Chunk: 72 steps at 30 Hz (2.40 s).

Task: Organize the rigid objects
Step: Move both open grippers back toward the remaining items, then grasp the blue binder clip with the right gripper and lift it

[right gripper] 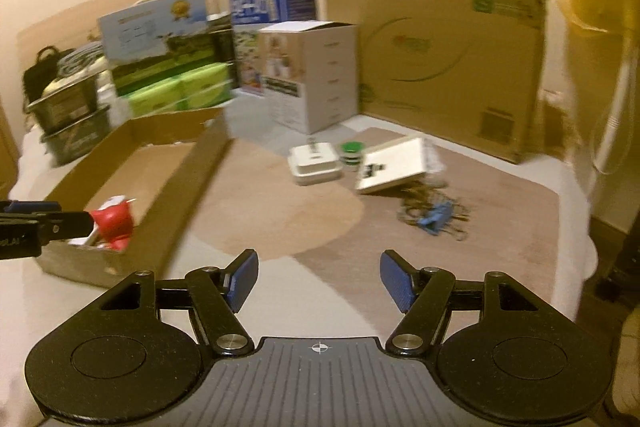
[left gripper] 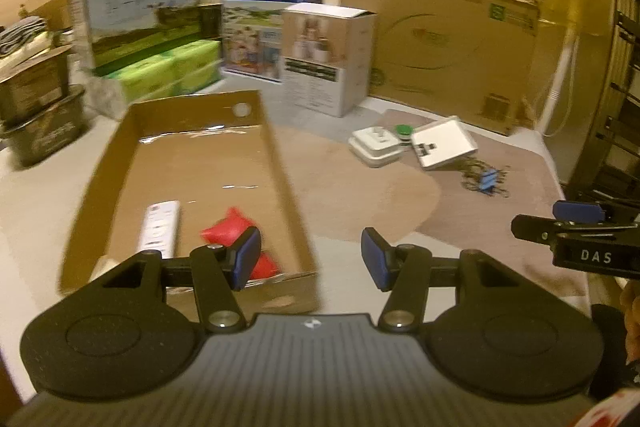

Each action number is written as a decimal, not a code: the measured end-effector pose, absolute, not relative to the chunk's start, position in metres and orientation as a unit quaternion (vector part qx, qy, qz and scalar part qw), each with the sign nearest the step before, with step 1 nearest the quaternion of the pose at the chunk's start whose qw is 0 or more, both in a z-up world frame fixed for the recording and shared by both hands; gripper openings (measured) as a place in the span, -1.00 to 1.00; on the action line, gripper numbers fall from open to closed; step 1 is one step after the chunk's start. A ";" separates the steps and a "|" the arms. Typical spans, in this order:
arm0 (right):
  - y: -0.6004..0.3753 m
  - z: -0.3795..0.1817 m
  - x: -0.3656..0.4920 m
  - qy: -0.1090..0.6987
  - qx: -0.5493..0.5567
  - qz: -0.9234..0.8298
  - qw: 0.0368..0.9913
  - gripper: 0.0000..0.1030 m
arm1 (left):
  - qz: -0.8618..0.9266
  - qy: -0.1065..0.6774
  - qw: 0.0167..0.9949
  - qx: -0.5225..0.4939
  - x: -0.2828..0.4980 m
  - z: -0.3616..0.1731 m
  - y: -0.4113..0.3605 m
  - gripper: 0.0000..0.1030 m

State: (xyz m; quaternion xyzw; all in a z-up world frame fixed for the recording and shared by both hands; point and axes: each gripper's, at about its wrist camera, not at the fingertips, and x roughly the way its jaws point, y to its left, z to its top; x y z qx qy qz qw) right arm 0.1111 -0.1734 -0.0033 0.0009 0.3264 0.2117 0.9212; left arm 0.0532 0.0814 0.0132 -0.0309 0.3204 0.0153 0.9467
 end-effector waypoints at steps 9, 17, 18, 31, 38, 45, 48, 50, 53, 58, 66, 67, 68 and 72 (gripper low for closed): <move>-0.216 -0.005 0.124 0.328 0.021 0.170 0.929 0.34 | -0.024 0.326 0.945 -0.026 0.083 0.010 0.040 0.01; -0.246 -0.012 0.138 0.331 0.034 0.148 0.931 0.34 | -0.048 0.332 0.942 -0.017 0.107 0.004 0.013 0.01; -0.249 -0.013 0.140 0.332 0.036 0.145 0.931 0.34 | -0.050 0.333 0.941 -0.016 0.110 0.003 0.010 0.01; -0.268 -0.026 0.161 0.335 0.032 0.154 0.929 0.34 | -0.076 0.342 0.936 -0.006 0.144 -0.011 -0.017 0.01; -0.267 -0.038 0.180 0.327 -0.002 0.196 0.924 0.34 | -0.085 0.346 0.934 -0.005 0.165 -0.020 -0.024 0.01; -0.263 -0.053 0.206 0.327 -0.048 0.254 0.909 0.34 | -0.091 0.352 0.932 -0.003 0.188 -0.033 -0.028 0.01; -0.261 -0.061 0.220 0.328 -0.070 0.283 0.899 0.34 | -0.094 0.355 0.930 -0.002 0.198 -0.039 -0.029 0.01; -0.259 -0.066 0.230 0.330 -0.080 0.301 0.891 0.34 | -0.096 0.356 0.929 -0.001 0.204 -0.043 -0.030 0.01; -0.255 -0.075 0.244 0.331 -0.099 0.322 0.881 0.33 | -0.098 0.360 0.928 0.000 0.213 -0.048 -0.032 0.01; -0.249 -0.089 0.266 0.334 -0.121 0.354 0.865 0.33 | -0.101 0.366 0.925 0.001 0.225 -0.058 -0.034 0.01; -0.243 -0.102 0.287 0.326 -0.140 0.398 0.846 0.33 | -0.102 0.375 0.921 -0.001 0.237 -0.070 -0.036 0.01; -0.243 -0.102 0.289 0.324 -0.141 0.402 0.845 0.33 | -0.103 0.376 0.921 -0.001 0.238 -0.071 -0.036 0.01; -0.242 -0.102 0.291 0.321 -0.144 0.404 0.844 0.33 | -0.103 0.376 0.921 -0.001 0.238 -0.072 -0.037 0.01; -0.240 -0.103 0.296 0.315 -0.156 0.420 0.836 0.33 | -0.105 0.377 0.920 0.000 0.241 -0.073 -0.039 0.01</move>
